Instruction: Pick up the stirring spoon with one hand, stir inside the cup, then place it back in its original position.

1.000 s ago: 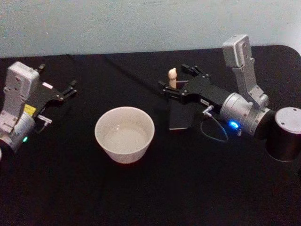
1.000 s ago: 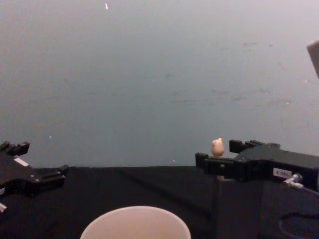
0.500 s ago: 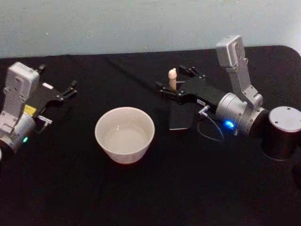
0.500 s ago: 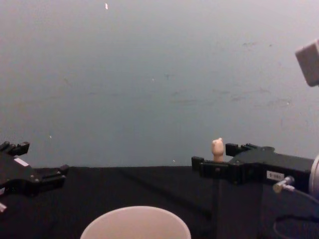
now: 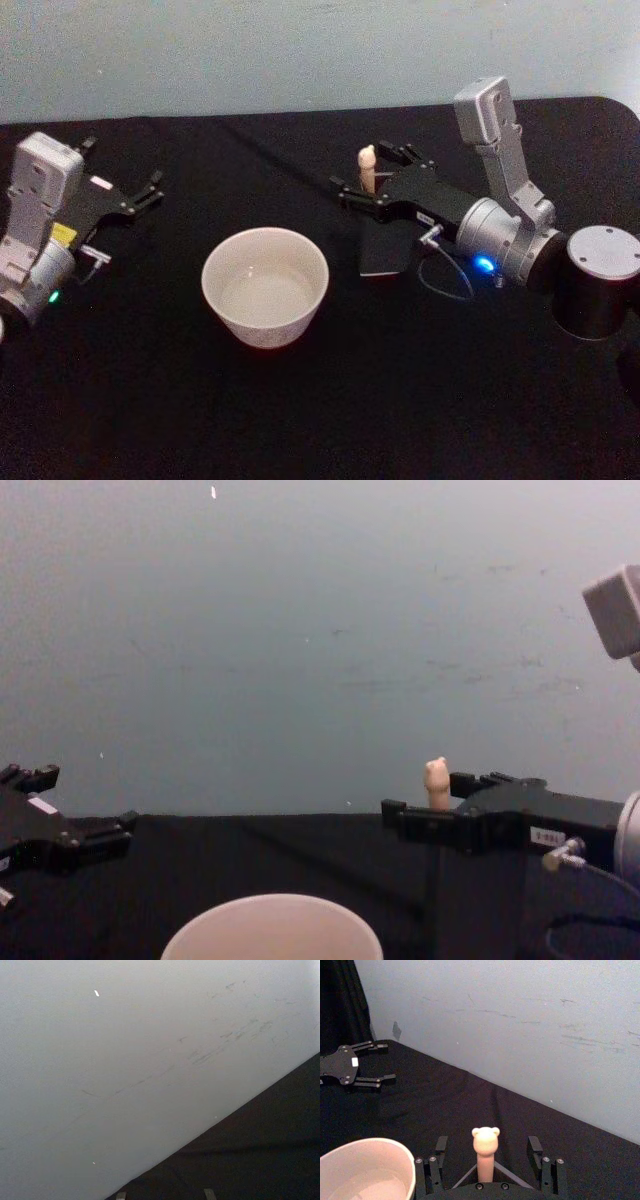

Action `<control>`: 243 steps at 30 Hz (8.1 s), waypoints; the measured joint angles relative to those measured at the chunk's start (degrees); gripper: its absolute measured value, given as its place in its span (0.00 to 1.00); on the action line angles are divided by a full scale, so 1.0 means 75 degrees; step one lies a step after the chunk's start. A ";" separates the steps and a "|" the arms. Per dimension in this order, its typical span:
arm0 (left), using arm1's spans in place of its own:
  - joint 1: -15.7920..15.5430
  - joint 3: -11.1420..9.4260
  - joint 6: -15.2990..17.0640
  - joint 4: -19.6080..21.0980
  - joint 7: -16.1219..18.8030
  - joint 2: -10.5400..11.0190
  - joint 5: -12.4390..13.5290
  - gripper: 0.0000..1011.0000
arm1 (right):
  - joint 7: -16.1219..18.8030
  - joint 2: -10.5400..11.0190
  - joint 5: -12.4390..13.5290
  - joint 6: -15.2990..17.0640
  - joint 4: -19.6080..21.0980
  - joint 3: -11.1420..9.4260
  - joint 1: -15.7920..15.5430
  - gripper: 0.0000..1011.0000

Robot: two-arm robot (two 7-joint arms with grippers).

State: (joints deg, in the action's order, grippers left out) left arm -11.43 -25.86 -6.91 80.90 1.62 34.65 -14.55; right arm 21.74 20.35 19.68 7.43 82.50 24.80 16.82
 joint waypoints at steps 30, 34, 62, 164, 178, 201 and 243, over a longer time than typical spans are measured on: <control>0.0000 0.0000 0.0000 0.0000 0.0000 0.0000 0.0000 0.99 | 0.0010 0.0019 0.0048 -0.0002 0.0023 0.0000 -0.0011 0.38; 0.0000 0.0000 0.0000 0.0000 0.0000 0.0000 0.0000 0.99 | 0.0010 0.0018 0.0049 -0.0002 0.0023 0.0000 -0.0011 0.25; 0.0000 0.0000 0.0000 0.0000 0.0000 0.0000 0.0000 0.99 | -0.0127 0.0045 0.0146 -0.0079 0.0599 -0.0381 -0.0287 0.16; 0.0000 0.0000 0.0000 -0.0001 0.0000 0.0000 0.0000 0.99 | 0.0954 -0.0084 0.0369 -0.1250 0.0653 0.0874 -0.0406 0.16; 0.0000 0.0000 0.0000 0.0000 0.0000 0.0000 0.0000 0.99 | 0.0985 -0.0151 0.0082 -0.1508 0.0505 0.0982 -0.0541 0.16; 0.0000 0.0000 0.0000 0.0000 0.0000 0.0000 0.0000 0.99 | 0.1059 -0.0461 0.0012 -0.1454 0.0289 0.1100 -0.0396 0.16; 0.0000 0.0000 0.0000 0.0000 0.0000 0.0000 0.0000 0.99 | 0.0954 -0.0301 0.0030 -0.1311 0.0581 0.0873 -0.0681 0.16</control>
State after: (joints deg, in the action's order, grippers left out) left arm -11.43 -25.86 -6.91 80.90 1.62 34.65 -14.55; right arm 28.89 18.09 19.91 -2.40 86.85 31.34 11.72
